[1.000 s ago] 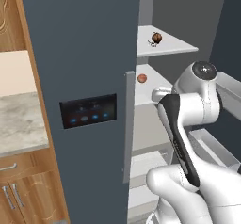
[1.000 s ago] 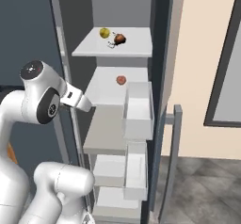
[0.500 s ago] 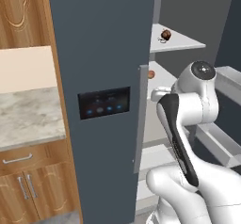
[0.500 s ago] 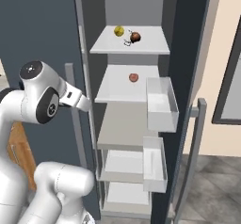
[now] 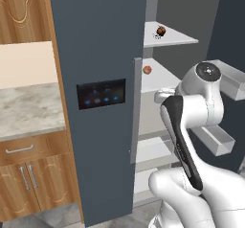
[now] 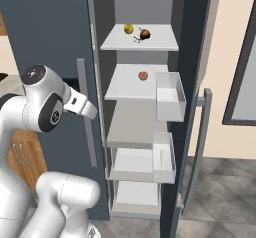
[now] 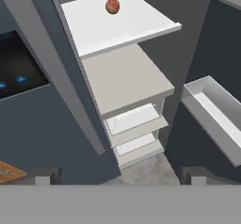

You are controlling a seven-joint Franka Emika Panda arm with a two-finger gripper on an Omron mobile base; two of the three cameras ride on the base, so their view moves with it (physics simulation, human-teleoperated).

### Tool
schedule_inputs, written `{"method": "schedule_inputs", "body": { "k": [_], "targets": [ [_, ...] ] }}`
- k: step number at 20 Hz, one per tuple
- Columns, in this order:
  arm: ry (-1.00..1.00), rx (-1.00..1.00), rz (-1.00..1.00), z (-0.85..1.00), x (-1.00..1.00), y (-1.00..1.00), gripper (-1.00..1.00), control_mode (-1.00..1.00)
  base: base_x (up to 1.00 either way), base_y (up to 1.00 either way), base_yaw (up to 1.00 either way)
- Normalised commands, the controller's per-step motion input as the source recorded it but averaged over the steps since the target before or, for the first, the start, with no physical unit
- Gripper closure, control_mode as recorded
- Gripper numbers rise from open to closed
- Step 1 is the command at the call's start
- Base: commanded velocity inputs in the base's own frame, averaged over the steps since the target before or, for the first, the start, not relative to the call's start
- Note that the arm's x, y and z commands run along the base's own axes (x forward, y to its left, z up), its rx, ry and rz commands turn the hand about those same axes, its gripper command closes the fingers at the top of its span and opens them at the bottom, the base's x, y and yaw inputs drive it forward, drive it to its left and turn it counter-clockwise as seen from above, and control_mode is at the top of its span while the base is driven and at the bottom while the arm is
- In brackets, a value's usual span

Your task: Place the potato in the correct fridge rack based on whether it is a fruit or vegetable. Finally, close the fridge door.

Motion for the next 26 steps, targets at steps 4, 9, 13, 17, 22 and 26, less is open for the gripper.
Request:
{"method": "schedule_inputs", "body": {
  "k": [4,9,13,17,22,26],
  "targets": [
    [0.0,0.0,0.0,0.0,0.0,0.0,-1.0,-1.0,0.0,0.0,0.0],
    [0.0,0.0,0.0,0.0,-0.18,-0.01,-1.0,-1.0,0.0,0.0,0.0],
    [0.0,0.0,-0.09,0.0,-0.96,-0.35,-1.0,-1.0,0.0,0.0,0.0],
    [0.0,0.01,-0.08,0.0,-1.0,-0.89,-1.0,-1.0,0.0,0.0,0.0],
    [0.0,0.05,-0.08,0.0,-0.94,-1.0,-1.0,-1.0,0.0,0.0,0.0],
    [0.0,0.06,-0.07,0.0,-1.0,-1.0,-1.0,-1.0,0.0,0.0,0.0]
  ]
}}
